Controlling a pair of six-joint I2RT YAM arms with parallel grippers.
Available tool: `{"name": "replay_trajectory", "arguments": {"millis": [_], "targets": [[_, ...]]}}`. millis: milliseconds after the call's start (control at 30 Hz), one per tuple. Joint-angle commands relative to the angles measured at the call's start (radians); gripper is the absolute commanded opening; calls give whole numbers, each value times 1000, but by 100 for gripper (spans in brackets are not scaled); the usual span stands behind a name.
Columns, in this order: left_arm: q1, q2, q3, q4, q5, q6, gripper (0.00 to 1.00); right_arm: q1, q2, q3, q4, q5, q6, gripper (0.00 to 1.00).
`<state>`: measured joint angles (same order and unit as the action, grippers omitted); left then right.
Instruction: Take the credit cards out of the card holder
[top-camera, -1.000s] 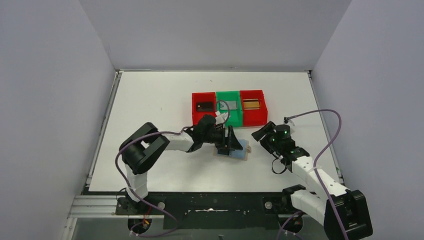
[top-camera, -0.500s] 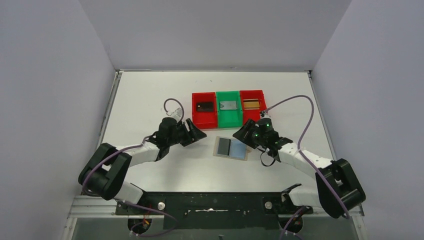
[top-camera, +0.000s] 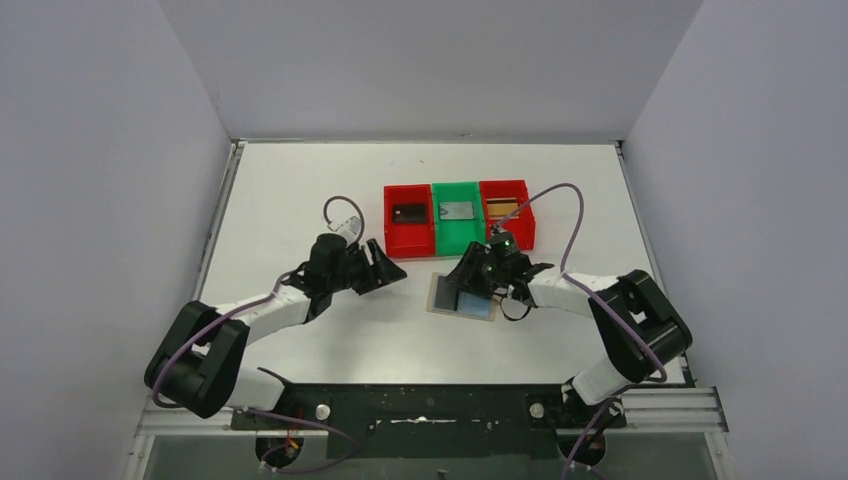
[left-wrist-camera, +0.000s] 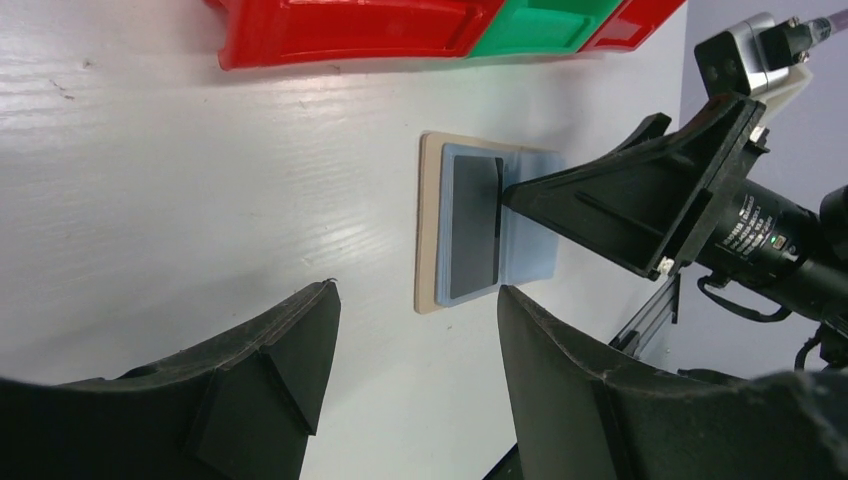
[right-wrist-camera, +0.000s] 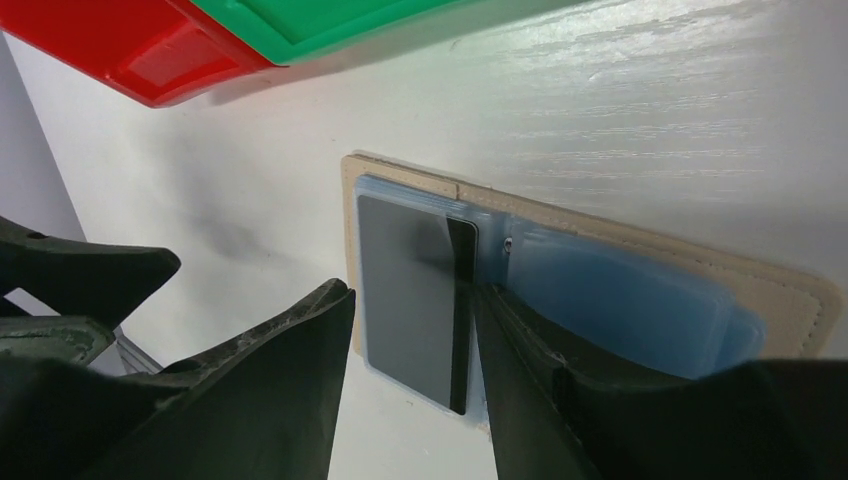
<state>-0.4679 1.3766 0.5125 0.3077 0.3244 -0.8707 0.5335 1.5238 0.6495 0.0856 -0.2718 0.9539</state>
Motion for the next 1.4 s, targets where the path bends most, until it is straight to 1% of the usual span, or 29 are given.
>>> {"name": "replay_trajectory", "arguments": {"millis": [0, 133, 200, 333, 433, 567, 700, 767, 833, 967, 1233, 1367], "targets": [[-16, -11, 83, -70, 31, 91, 59, -3, 23, 24, 69, -17, 7, 49], [-48, -7, 136, -140, 7, 152, 59, -4, 1, 34, -22, 65, -5, 49], [-66, 6, 152, -150, -2, 166, 59, -7, -1, 39, -62, 78, -9, 49], [-107, 53, 209, -153, -6, 175, 59, -8, 18, 31, -62, 54, -18, 47], [-152, 102, 248, -147, -22, 182, 59, -7, 30, 19, -45, 43, -16, 44], [-202, 172, 316, -167, -39, 187, 58, -10, 23, 5, -44, 69, -14, 39], [-227, 234, 377, -209, -66, 191, 54, -18, 22, 4, -53, 66, -48, 36], [-232, 250, 387, -193, -69, 184, 52, -21, 27, 7, -63, 58, -70, 35], [-238, 267, 403, -192, -68, 179, 50, -21, 28, 3, -63, 51, -81, 32], [-249, 312, 429, -193, -47, 178, 45, -19, 47, 5, -67, 36, -90, 30], [-285, 365, 412, -191, -42, 134, 37, -13, 97, 16, 8, -68, -130, 27], [-285, 369, 398, -205, -68, 113, 32, -20, 99, 13, 18, -82, -130, 27]]}}
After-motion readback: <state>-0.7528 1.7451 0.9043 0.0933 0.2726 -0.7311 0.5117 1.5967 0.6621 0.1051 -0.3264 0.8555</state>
